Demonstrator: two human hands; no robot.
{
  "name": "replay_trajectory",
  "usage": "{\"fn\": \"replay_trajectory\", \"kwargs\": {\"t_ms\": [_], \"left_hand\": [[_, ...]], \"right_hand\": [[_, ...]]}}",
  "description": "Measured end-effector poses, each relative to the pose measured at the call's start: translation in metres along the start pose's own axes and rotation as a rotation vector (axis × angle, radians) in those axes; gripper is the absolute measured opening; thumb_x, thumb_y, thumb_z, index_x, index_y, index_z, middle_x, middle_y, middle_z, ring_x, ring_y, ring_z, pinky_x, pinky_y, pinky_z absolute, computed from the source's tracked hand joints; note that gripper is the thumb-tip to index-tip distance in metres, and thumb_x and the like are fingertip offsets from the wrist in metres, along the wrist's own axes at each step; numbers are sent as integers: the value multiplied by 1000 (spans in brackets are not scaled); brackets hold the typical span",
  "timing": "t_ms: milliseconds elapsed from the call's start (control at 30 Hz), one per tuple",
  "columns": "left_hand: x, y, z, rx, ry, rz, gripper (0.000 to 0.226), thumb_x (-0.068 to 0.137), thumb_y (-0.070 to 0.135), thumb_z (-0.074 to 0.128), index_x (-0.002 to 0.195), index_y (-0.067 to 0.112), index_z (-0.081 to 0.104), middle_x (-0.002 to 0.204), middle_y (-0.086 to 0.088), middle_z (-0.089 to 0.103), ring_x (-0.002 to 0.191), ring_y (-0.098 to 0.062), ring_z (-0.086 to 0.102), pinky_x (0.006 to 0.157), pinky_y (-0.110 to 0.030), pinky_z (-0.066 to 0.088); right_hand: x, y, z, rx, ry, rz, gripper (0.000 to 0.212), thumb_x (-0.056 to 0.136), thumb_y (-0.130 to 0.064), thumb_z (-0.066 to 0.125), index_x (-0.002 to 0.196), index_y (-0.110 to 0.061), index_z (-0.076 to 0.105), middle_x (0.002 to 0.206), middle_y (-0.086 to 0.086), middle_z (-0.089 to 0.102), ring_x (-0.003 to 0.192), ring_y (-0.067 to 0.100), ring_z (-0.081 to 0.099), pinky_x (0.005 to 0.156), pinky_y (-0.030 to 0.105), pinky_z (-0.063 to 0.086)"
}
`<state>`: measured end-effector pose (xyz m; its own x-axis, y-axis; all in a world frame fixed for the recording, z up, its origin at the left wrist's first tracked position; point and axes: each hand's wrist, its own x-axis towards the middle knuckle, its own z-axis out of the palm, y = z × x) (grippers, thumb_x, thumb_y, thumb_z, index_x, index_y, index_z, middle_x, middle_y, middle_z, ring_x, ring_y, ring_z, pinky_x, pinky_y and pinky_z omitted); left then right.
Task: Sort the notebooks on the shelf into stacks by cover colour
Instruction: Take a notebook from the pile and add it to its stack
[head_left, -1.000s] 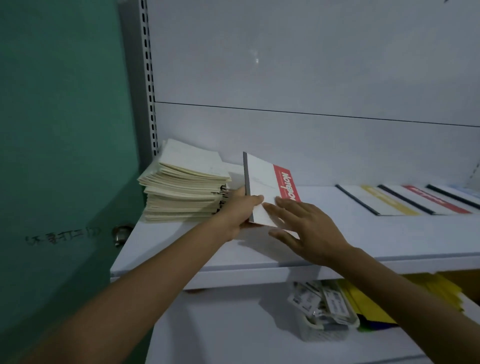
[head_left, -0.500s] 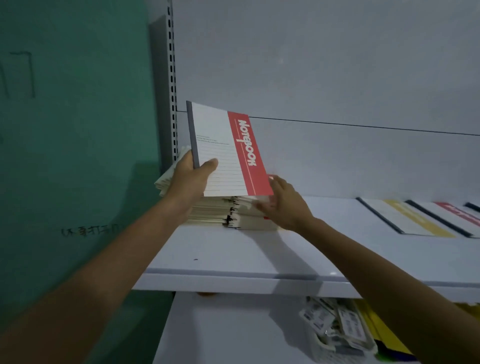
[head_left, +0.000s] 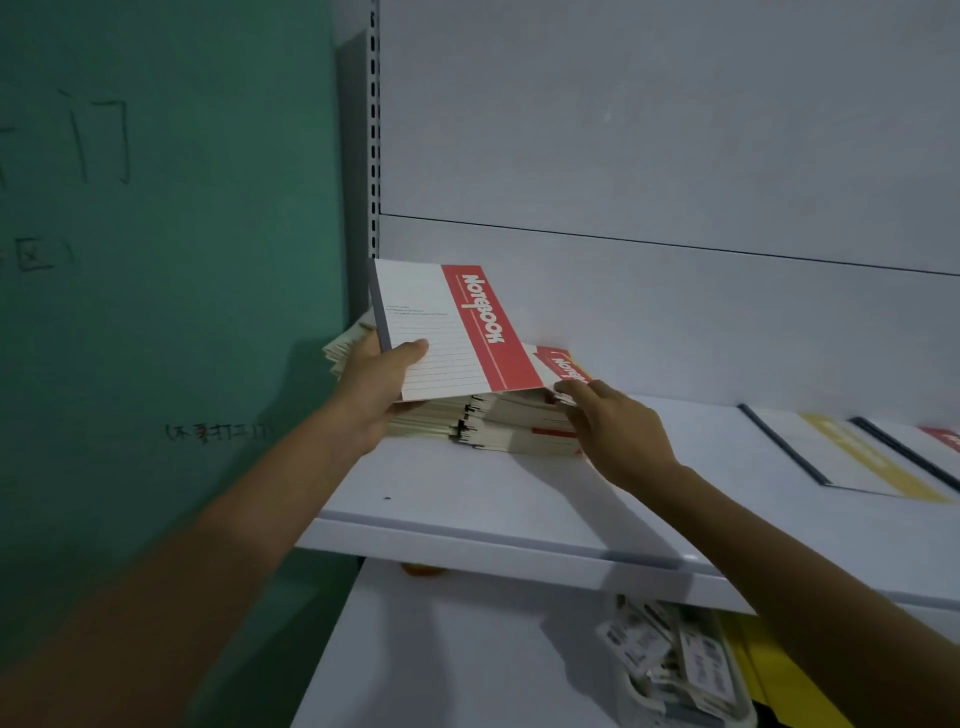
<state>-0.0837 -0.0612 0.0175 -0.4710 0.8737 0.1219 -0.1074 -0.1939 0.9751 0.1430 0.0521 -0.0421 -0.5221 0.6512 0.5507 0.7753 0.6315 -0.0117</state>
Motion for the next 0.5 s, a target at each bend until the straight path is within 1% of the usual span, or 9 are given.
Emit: {"fn": "replay_trajectory", "kwargs": {"t_ms": [100, 233, 400, 500], "left_hand": [[-3, -3, 5, -22, 12, -31, 18, 95, 12, 54, 108, 24, 56, 97, 3, 67, 87, -13, 62, 64, -28, 51], [-6, -2, 10, -28, 7, -43, 21, 96, 13, 53, 115, 19, 55, 98, 1, 66, 85, -13, 61, 61, -27, 49], [-9, -1, 9, -34, 20, -34, 22, 96, 13, 53, 116, 21, 54, 97, 2, 65, 84, -13, 61, 61, -28, 50], [-10, -2, 4, -39, 34, -22, 22, 96, 12, 52, 116, 21, 54, 97, 3, 65, 85, -12, 60, 61, -27, 49]], "right_hand": [[-8, 3, -9, 87, 24, 30, 38, 100, -23, 44, 138, -25, 47, 133, 5, 57, 105, 28, 62, 80, 37, 53], [-7, 2, -17, 184, 94, 103, 35, 98, -23, 49, 132, -25, 56, 122, 4, 66, 100, 27, 65, 79, 35, 54], [10, -14, -8, 114, -49, 113, 35, 98, -34, 48, 131, -27, 55, 127, 2, 62, 106, 23, 63, 84, 34, 54], [21, -21, 0, 24, -158, 25, 39, 97, -38, 45, 133, -22, 50, 125, 4, 60, 105, 23, 60, 83, 31, 51]]}}
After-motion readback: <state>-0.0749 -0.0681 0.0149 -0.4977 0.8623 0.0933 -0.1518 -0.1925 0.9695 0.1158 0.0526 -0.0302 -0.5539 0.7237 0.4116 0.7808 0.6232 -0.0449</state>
